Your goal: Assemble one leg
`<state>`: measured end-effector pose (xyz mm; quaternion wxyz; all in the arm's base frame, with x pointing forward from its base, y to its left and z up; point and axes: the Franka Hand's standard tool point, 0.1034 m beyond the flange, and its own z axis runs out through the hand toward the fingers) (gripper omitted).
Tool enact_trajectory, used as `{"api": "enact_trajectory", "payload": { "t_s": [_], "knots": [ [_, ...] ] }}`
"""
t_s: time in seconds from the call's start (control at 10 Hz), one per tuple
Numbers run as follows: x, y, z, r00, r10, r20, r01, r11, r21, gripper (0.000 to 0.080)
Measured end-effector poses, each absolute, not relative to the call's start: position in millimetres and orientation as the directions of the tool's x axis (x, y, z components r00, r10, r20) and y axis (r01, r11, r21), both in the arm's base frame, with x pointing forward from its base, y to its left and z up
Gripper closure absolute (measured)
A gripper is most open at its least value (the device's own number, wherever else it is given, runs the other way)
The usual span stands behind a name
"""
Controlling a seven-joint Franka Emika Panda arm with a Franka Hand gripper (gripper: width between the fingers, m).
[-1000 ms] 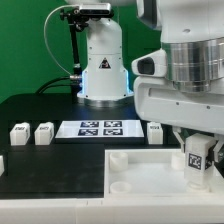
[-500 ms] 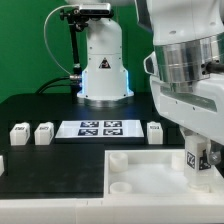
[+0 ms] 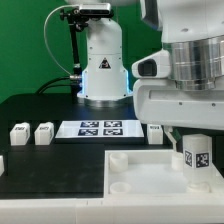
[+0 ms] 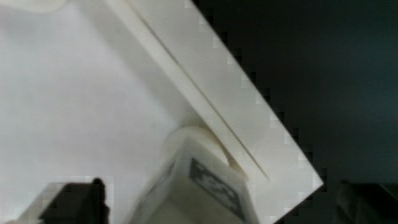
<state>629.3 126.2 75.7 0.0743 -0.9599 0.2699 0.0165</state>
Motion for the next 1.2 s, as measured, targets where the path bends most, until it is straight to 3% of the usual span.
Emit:
{"api": "enact_trajectory", "payload": {
  "t_s": [0.1,0.2,0.4,0.5,0.8,1.0,1.2],
  "knots": [
    [629.3,125.7,75.8,0.899,-0.435,-0.058,-0.439,-0.888,-0.138,0.0151],
    [630.8,120.5,76.1,0.978,-0.209,-0.002,-0.207,-0.971,-0.115,0.015],
    [634.6,120.1,78.7,0.999,-0.003,0.048,0.002,-0.995,-0.1,0.015],
    [634.1,120.2,77.7,0.999,-0.02,0.045,-0.015,-0.995,-0.101,0.0153],
    [633.7,120.0,76.8,0.983,-0.183,0.025,-0.179,-0.978,-0.111,0.0504],
    [634.3,119.5,76.4,0.921,-0.39,-0.002,-0.388,-0.914,-0.118,0.0504],
    [637.6,117.0,75.1,0.74,-0.669,-0.063,-0.671,-0.73,-0.132,0.0504]
  ]
}}
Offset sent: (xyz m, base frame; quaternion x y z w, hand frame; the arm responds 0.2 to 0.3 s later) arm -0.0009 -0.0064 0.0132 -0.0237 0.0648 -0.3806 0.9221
